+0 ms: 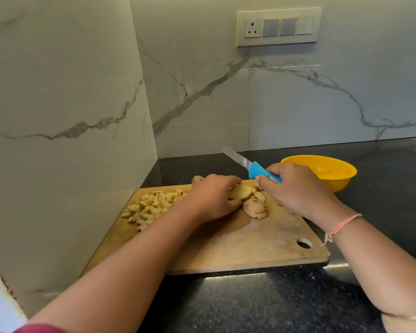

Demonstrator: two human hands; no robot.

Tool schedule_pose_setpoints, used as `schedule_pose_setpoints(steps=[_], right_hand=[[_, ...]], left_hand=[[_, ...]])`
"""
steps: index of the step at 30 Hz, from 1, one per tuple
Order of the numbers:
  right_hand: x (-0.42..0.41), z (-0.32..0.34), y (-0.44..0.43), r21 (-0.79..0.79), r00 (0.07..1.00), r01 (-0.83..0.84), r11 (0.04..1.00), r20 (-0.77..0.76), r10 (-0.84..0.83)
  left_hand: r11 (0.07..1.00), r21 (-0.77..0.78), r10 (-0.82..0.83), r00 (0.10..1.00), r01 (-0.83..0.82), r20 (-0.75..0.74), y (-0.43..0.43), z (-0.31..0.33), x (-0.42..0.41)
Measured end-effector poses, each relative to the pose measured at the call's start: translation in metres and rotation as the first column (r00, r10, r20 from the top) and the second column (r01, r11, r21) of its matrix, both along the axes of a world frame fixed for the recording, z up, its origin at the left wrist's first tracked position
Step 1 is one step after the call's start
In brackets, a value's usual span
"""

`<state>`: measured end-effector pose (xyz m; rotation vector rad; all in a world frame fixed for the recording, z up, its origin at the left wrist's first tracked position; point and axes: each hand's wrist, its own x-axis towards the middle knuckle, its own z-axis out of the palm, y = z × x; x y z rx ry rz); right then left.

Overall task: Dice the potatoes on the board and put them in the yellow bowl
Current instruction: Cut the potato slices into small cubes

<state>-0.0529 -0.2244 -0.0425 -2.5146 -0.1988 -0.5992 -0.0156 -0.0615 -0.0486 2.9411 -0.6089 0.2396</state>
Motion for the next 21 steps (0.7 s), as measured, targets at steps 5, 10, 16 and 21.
schedule_pose_setpoints(steps=[5, 10, 16, 21], right_hand=[[-0.001, -0.003, 0.001, 0.005, 1.0, -0.001, 1.0, -0.005, 0.001], [-0.001, -0.003, 0.0, 0.024, 1.0, 0.011, 1.0, 0.019, -0.011], [-0.002, -0.005, 0.0, 0.028, 1.0, 0.003, 1.0, 0.005, -0.003], [-0.006, -0.007, 0.004, 0.022, 1.0, -0.019, 1.0, -0.006, 0.019]], left_hand=[[0.994, -0.098, -0.045, 0.997, 0.039, -0.06, -0.004, 0.003, 0.006], [0.975, -0.213, -0.07, 0.996, 0.058, -0.049, 0.006, 0.005, 0.005], [0.971, -0.231, 0.031, 0.987, -0.067, -0.156, 0.033, 0.019, -0.011], [0.994, -0.106, 0.004, 0.955, -0.037, -0.297, 0.043, 0.017, -0.017]])
